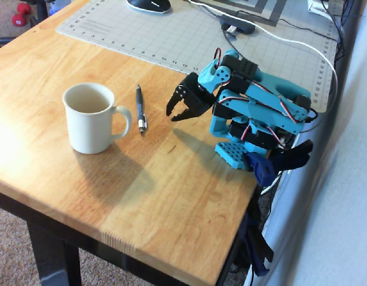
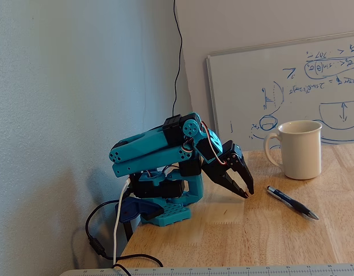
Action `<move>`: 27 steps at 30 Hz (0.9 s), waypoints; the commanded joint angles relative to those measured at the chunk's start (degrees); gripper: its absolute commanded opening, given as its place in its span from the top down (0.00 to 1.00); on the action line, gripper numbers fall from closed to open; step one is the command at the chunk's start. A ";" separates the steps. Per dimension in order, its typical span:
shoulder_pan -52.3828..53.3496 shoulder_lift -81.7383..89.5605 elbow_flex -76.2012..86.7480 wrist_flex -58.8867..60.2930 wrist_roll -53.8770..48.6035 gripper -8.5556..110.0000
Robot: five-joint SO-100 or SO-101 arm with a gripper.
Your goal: Grasp a pen and put it in a mug.
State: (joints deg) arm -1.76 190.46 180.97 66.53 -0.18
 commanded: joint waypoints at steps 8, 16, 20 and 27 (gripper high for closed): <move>-7.29 -11.07 -6.86 -2.72 -0.53 0.89; -8.44 -22.41 -18.46 -2.90 -1.41 0.89; -7.91 -27.16 -23.38 -2.81 -9.58 0.89; -3.87 -38.85 -31.73 -3.52 -25.31 0.83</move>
State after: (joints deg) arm -8.44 155.21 156.45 64.16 -19.34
